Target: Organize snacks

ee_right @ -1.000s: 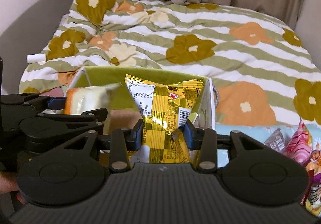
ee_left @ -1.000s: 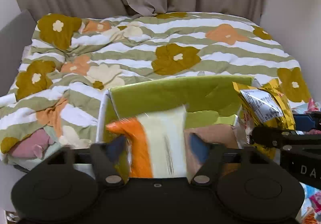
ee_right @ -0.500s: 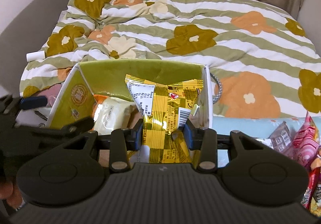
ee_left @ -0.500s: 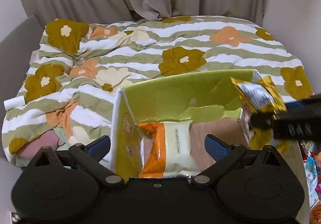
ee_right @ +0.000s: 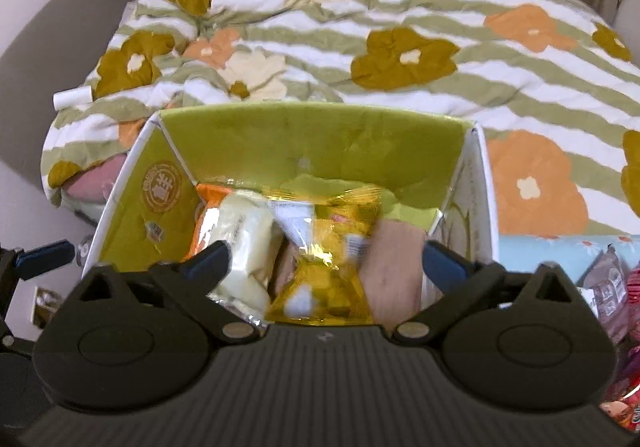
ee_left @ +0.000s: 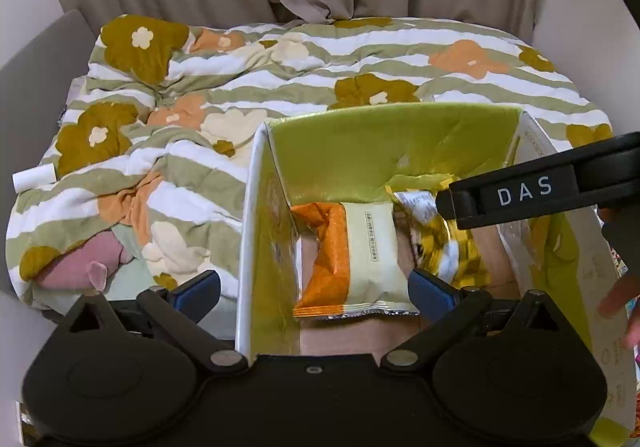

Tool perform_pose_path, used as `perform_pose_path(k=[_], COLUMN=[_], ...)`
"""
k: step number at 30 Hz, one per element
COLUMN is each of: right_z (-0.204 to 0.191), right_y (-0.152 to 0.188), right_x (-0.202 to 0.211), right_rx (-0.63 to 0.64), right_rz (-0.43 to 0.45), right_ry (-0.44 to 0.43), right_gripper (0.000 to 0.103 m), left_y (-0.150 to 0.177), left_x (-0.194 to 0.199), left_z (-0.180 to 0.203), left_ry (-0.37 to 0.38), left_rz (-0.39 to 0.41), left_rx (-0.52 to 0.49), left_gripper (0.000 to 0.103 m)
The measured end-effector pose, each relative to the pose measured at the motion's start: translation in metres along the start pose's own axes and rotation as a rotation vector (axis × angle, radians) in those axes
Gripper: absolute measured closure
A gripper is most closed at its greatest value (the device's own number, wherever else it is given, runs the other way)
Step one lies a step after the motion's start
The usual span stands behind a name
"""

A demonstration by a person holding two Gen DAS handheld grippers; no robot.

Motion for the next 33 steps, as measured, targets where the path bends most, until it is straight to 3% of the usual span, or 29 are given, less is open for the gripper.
perform_pose_path(k=[9,18,24,33], right_z=[-0.002,0.007,0.032,0.099], right_y=[0.007,0.017,0.034,0.074], right_x=[0.019,0.078,0.128,0.206], right_rx=[0.051,0.038,0.023,0.017], right_rz=[0.073,0.156,0.205,0.248], right_ry=[0.028,0.023,0.017,0.007], right_gripper=[0.0,0.0,0.0,0.0], left_y=[0.003,-0.002,0.0,0.012], left_x=[0.005,0.046,0.081,0.133], left_z=[0.002,0.021,0.054,0.136], left_ry=[0.009,-0.03,-0.042,-0.03], left_rz=[0.008,0.076,0.119,0.166], left_rx=[-0.001,-0.008,-0.016,-0.038], left_gripper=[0.002,0.002,0.002,0.002])
Point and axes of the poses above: each gripper's, at about its wrist camera, not at the fingertips, and x roughly against the way its jaws point, z to its right, y to its underside, the point moved 2 cm from there along -x, roughly the way its jaws point, and after that the axes turned 3 degrees about -x, right-handed, at the moved point
